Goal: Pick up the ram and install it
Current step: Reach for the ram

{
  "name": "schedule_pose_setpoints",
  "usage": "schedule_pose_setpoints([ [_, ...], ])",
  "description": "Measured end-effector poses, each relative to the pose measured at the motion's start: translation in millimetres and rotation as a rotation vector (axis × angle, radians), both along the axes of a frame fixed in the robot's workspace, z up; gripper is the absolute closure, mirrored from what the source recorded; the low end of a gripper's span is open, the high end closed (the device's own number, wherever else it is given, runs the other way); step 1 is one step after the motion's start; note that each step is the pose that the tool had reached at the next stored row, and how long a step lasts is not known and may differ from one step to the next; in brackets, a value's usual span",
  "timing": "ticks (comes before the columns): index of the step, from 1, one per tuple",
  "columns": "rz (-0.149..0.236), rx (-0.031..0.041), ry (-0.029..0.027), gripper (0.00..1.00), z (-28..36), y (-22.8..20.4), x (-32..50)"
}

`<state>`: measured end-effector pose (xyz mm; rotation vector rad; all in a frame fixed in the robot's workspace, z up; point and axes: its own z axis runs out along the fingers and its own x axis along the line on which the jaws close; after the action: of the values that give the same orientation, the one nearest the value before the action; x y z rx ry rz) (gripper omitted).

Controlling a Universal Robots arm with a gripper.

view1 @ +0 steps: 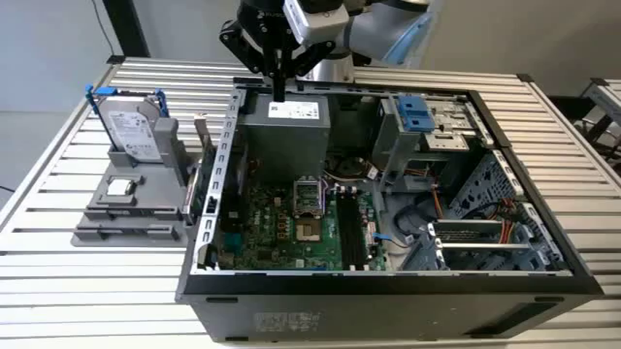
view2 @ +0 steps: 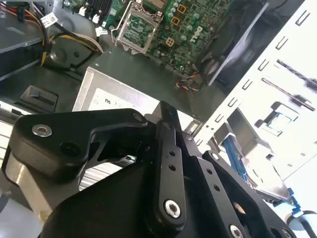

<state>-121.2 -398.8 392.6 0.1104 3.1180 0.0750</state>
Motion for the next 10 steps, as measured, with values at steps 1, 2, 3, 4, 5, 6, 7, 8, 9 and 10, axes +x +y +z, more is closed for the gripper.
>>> schedule_pose_setpoints([
  [1,0.0,0.0,0.0,1.0,0.0,0.0,0.0],
  [2,0.0,0.0,0.0,1.0,0.0,0.0,0.0],
  [3,0.0,0.0001,0.0,1.0,0.0,0.0,0.0],
  [4,0.0,0.0,0.0,1.0,0.0,0.0,0.0],
  [5,0.0,0.0,0.0,1.0,0.0,0.0,0.0],
  [6,0.0,0.0,0.0,1.0,0.0,0.0,0.0],
  [7,0.0,0.0,0.0,1.0,0.0,0.0,0.0],
  [8,0.0,0.0,-0.0001,1.0,0.0,0.0,0.0],
  [9,0.0,0.0001,0.0,1.0,0.0,0.0,0.0],
  [10,0.0,0.0,0.0,1.0,0.0,0.0,0.0],
])
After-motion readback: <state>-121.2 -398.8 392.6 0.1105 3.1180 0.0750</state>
